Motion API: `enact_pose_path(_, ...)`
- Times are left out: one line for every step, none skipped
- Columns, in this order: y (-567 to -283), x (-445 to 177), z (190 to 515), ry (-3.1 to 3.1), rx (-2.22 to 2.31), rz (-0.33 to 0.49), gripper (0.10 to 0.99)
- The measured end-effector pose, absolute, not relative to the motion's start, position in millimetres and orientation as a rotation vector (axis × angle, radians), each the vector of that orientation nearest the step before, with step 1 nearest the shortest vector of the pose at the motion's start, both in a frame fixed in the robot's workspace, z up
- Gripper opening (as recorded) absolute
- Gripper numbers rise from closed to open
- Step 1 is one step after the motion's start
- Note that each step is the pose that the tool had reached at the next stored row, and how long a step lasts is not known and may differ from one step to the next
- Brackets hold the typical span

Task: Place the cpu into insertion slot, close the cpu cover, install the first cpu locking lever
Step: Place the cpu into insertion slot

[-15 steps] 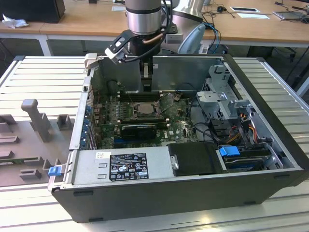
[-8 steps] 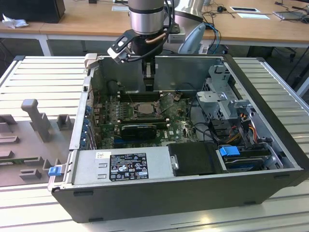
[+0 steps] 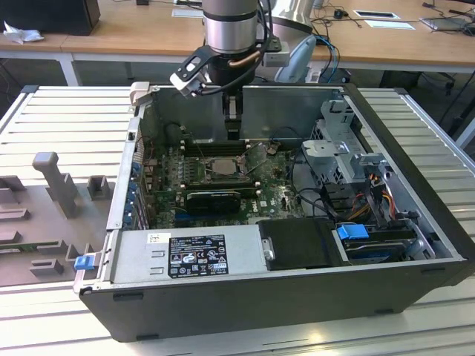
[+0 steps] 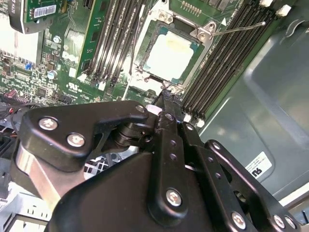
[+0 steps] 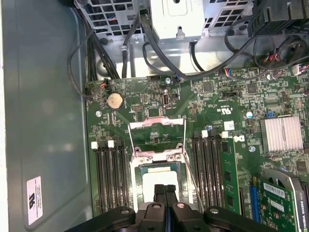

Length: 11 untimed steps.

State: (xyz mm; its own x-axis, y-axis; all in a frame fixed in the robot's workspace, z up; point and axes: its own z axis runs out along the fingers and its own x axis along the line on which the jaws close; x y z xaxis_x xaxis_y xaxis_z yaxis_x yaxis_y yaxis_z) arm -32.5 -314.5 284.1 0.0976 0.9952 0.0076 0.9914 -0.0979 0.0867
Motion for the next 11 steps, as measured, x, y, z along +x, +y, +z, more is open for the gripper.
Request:
enact_pose_path(-314.4,-32.3,284.0,2.069,2.283,0.099,0.106)
enact_pose_path(-314.4,-32.1,284.0,2.069,2.283,0.099,0.106)
enact_pose_path(-314.4,-31.9,284.0,2.069,2.283,0.099,0.106)
enact_pose_path(-314.5,-31.7,284.1,2.069,2.283,0.099,0.106)
enact_pose_path(-314.4,-31.5,284.1,2.069,2.283,0.099,0.106)
enact_pose_path(-314.4,-30.5,284.0,2.069,2.283,0.099,0.106)
enact_pose_path(-314.4,-29.9,284.1,2.069,2.283,0.099,0.106)
enact_pose_path(-314.4,-29.7,284.1,2.069,2.283,0.099,0.106)
enact_pose_path(-314.5,-29.6,284.1,2.069,2.283,0.099,0.106)
enact_pose_path(-314.5,-29.4,284.1,2.069,2.283,0.099,0.106)
enact_pose_path(-314.4,-29.2,284.0,2.069,2.283,0.099,0.106)
